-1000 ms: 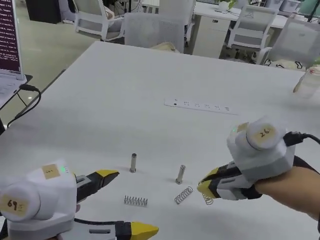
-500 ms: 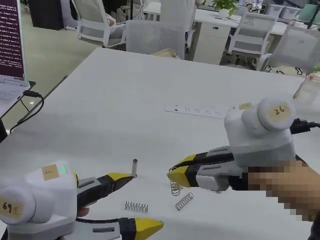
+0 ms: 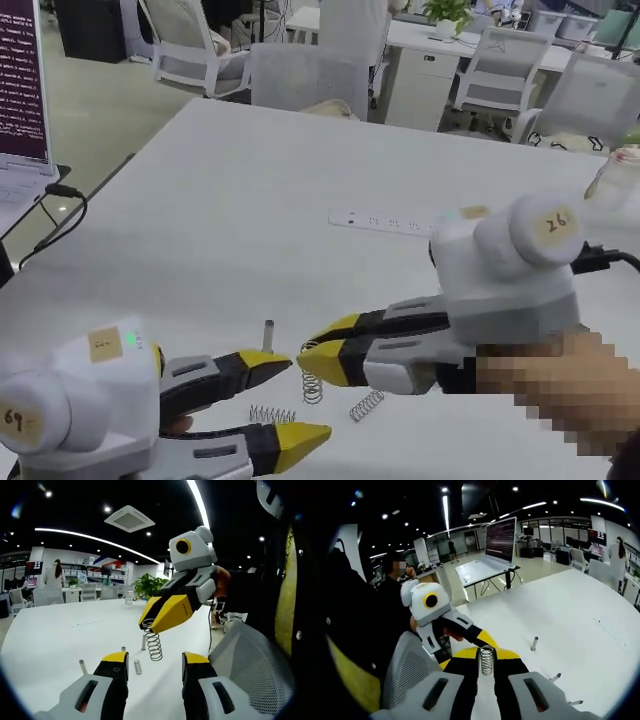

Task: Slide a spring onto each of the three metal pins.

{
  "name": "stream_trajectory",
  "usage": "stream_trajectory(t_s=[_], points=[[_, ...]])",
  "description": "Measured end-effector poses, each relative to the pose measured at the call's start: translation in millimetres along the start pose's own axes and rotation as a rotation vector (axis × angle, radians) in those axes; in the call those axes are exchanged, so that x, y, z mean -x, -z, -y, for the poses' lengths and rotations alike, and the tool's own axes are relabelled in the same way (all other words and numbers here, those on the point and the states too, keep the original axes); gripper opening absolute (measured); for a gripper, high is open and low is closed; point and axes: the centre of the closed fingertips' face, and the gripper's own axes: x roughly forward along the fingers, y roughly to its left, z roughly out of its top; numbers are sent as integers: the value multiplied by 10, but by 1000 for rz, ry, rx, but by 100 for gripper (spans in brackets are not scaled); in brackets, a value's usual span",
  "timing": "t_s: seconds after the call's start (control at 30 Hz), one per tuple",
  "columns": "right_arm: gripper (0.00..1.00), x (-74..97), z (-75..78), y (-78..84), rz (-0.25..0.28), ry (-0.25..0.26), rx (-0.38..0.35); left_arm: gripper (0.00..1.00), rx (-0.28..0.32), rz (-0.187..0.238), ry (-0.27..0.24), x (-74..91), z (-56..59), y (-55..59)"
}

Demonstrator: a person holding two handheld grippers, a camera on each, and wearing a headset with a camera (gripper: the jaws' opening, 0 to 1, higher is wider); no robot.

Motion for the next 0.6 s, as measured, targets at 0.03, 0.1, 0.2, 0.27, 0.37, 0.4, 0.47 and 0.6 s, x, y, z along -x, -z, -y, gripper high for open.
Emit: stream_trajectory(t_s=[0.03,0.1,0.2,0.27,0.37,0.4,0.47,0.6], points=[[8,-14,-21,-1,-1,-4,6,34,-3,6,-2,3,-4,-10],[8,-29,-35,-11,3,-11,6,30,-3,14,-3,8,-10,-24],[8,-39,-49,-29,8,-14,10,26,-5,20,-6,11,-19,-34],[8,-43,-65,-53,16,-20,6,22,-13,21,-7,13,-22,-34],[8,-42,-64,-66,21,-18,8,14,-20,26,-9,16,-24,-41],[8,-39,-62,-72,25,-16,10,11,-23,30,-8,17,-24,-48],[8,-34,-58,-74,27,-16,5,7,-25,31,-13,21,-34,-51],[8,-32,-63,-71,29,-16,6,4,-32,31,-3,16,-15,-49]])
